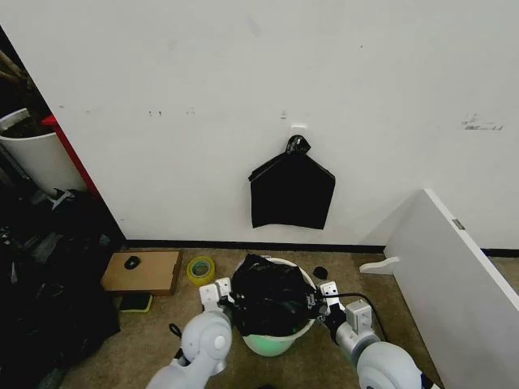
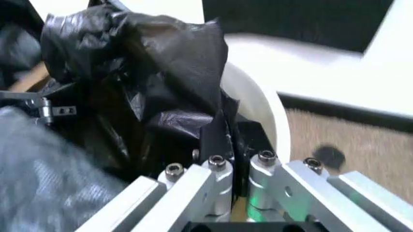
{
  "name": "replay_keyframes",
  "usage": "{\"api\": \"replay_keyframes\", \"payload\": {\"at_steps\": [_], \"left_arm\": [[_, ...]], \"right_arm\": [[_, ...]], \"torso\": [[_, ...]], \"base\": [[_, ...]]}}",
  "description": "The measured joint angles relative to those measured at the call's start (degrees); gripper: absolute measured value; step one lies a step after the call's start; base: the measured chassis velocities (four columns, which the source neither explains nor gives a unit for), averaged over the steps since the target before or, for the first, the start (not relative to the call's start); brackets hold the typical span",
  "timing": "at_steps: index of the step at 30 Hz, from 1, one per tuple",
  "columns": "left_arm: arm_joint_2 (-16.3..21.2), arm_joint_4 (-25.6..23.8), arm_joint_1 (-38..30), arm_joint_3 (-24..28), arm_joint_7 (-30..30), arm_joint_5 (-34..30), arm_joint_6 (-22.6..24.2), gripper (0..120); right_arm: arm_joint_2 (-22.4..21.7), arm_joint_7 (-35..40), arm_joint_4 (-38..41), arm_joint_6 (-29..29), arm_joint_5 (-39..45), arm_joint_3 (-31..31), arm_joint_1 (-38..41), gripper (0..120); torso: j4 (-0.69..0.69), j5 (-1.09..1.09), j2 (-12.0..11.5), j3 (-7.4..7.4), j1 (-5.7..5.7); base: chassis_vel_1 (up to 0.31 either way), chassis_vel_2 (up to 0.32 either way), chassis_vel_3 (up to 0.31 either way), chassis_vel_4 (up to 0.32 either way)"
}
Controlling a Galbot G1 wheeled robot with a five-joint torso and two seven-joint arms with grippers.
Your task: Place the garbage bag over the trash bin.
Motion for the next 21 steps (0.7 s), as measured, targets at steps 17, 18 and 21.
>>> {"api": "replay_keyframes", "payload": {"at_steps": [17,18,21], "left_arm": [[1.3,7.6,3.4,-2.1,23.6,27.8,-30.2,0],[1.3,7.9,3.4,-2.1,24.0,28.8,-31.0,0],[1.4,8.2,3.4,-2.1,24.5,29.9,-31.7,0]], "right_arm": [[2.7,-8.0,-4.5,28.1,-14.7,1.0,-3.9,19],[2.6,-8.1,-4.5,28.6,-16.2,1.2,-4.4,23],[2.1,-8.1,-4.4,28.9,-20.2,1.7,-5.9,34]], "torso": [[0.00,0.01,0.0,0.00,0.00],[0.00,0.00,0.0,0.00,0.00],[-0.01,0.00,0.0,0.00,0.00]], "base": [[0.000,0.000,0.000,0.000],[0.000,0.000,0.000,0.000],[0.000,0.000,0.000,0.000]]}}
